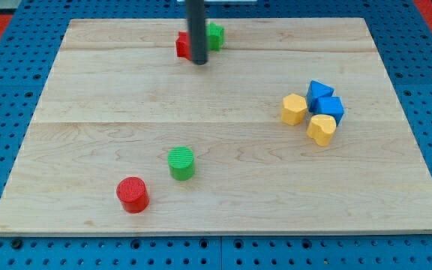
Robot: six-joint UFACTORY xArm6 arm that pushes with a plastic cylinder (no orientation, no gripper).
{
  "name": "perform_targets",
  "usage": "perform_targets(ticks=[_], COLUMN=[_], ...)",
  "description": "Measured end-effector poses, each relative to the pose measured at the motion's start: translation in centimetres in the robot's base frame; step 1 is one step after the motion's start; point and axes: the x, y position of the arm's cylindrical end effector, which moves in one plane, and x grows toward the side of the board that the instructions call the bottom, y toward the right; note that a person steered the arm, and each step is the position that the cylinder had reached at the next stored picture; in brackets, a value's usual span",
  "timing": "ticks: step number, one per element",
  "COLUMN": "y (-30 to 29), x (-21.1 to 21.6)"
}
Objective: Slide green circle above the red circle
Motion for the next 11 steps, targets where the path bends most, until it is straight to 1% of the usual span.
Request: perform_targets(ticks=[1,2,3,4,5,6,7,8,9,10,11], y=[0.8,0.6,0.6,2.9,3.2,1.5,-4.1,-7.8,-11.4,-14.1,-11.0], x=[-2.2,0.4,8.0,15.7,24.0,26.9,24.0,21.6,23.2,21.8,20.8])
